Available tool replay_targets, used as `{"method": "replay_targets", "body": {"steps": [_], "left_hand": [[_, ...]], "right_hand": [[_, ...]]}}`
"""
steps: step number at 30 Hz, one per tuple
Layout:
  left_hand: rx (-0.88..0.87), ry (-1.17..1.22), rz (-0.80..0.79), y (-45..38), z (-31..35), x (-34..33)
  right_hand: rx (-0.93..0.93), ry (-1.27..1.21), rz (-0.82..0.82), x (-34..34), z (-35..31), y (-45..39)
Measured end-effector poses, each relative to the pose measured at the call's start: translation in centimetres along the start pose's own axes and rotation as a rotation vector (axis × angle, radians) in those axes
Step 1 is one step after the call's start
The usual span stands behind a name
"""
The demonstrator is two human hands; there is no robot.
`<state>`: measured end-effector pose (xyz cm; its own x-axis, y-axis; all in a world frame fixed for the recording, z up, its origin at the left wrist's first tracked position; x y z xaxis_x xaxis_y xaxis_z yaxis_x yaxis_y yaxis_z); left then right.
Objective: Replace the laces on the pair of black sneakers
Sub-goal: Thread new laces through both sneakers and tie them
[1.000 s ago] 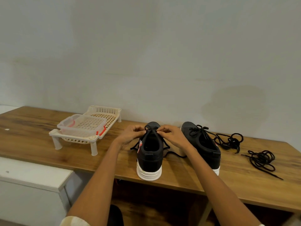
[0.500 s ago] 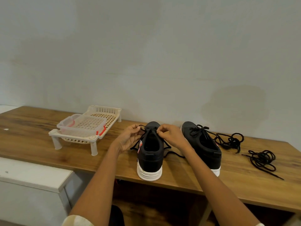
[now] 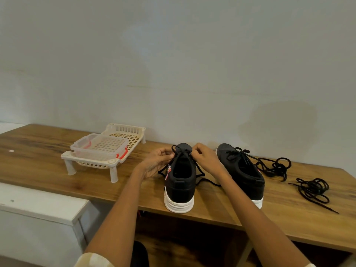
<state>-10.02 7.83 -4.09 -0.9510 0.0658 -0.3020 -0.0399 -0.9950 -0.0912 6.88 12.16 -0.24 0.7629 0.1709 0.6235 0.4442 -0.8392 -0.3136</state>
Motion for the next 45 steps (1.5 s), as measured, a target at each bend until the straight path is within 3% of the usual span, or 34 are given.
{"method": "replay_targets", "body": {"steps": [5,8,11,15,22,32,38,45], "left_hand": [[-0.001,-0.074,0.006,-0.2,0.0,0.1],[-0.001,-0.091,0.002,-0.2,0.1,0.0],[0.004,-0.104,0.011,-0.2,0.1,0.0],[0.013,-0.153,0.034,-0.2,0.1,-0.1],[-0.073,-0.562,0.04,-0.5,1.4,-0.6],[-0.126,-0.711,0.063,-0.7,1.8,-0.8],[-0.11,-0.732,0.05,-0.4,1.7,-0.9],[-0.131,-0.815,0.038,-0.6,1.8,-1.7]], "right_hand": [[-0.054,-0.349,-0.026,0.1,1.0,0.6],[-0.024,-0.291,-0.112,0.1,0.4,1.0],[0.006,-0.225,-0.096,0.2,0.4,0.8],[-0.078,-0.356,-0.076,0.1,1.4,0.6],[-0.088,-0.386,-0.087,0.0,1.7,0.5],[-0.021,-0.278,-0.261,0.7,0.9,0.7],[-0.079,-0.564,-0.287,1.5,0.7,0.8],[-0.053,-0.766,-0.122,1.2,-0.1,0.8]]}}
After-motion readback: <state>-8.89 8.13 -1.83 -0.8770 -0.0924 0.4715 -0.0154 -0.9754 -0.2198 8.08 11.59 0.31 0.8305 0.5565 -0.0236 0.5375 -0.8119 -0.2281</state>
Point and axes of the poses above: each hand's wrist, its own y-axis away from the middle knuckle, its own x-axis out of the back of the hand, z = x × y, the point moved 6 cm from there along -y, towards the middle knuckle, and after that the axes turned 2 degrees about -x, right-handed, at the moved point
